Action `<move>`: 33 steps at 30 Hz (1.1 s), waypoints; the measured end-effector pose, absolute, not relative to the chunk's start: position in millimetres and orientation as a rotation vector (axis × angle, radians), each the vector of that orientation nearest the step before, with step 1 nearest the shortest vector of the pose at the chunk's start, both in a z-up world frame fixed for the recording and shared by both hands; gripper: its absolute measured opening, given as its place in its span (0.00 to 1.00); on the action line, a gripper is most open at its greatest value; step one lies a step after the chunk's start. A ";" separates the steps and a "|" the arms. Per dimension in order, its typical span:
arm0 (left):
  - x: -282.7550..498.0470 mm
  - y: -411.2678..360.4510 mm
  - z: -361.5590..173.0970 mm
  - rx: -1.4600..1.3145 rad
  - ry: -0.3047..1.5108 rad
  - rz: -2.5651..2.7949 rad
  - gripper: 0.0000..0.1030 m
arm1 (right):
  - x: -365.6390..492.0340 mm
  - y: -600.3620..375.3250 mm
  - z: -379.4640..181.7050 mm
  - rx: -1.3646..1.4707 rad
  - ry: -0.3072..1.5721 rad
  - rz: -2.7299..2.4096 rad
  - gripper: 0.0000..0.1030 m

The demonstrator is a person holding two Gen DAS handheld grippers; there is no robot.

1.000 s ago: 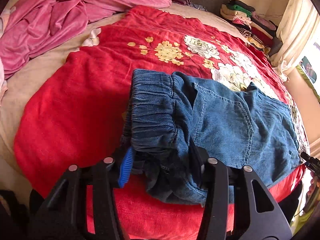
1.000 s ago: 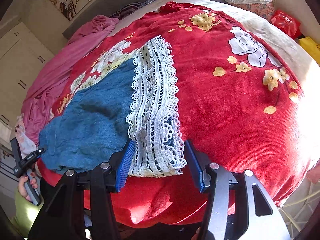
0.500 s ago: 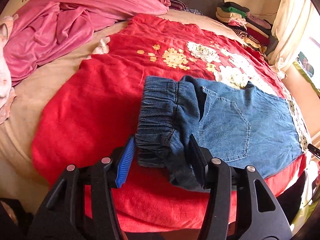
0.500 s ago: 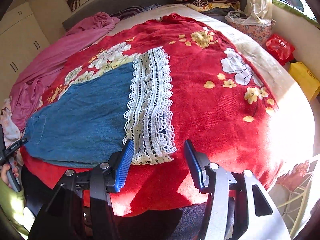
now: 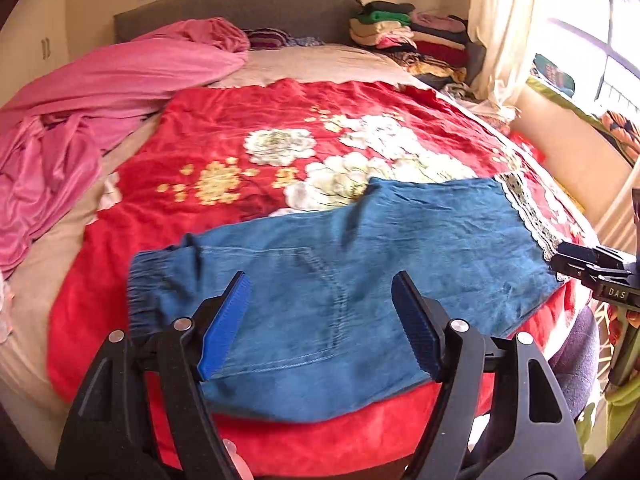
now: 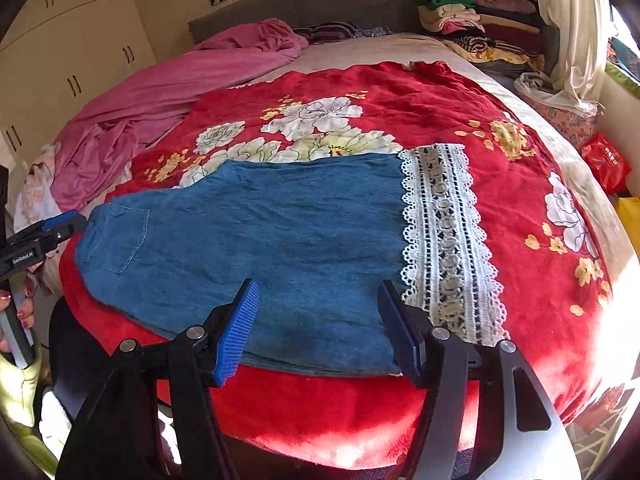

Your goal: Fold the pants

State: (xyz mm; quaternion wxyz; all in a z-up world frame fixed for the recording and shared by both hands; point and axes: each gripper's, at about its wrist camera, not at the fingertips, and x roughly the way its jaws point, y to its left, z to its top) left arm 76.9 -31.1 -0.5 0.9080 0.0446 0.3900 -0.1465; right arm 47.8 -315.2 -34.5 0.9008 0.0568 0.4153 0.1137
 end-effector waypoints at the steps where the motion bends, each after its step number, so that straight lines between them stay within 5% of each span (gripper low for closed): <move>1: 85.0 -43.3 -8.2 0.118 0.817 -0.307 0.66 | 52.1 -311.8 -37.2 0.102 0.866 0.235 0.64; 5: 111.7 -58.5 -46.2 0.270 0.829 -0.160 0.67 | 60.3 -320.2 -61.6 0.059 0.943 0.151 0.65; 11: 113.8 -7.6 -80.9 0.084 0.916 -0.159 0.80 | 37.4 -351.4 -81.7 0.134 0.945 0.140 0.66; 33: 66.1 -102.1 33.4 0.172 0.740 -0.395 0.91 | -17.5 -377.1 -6.1 0.242 0.750 0.036 0.88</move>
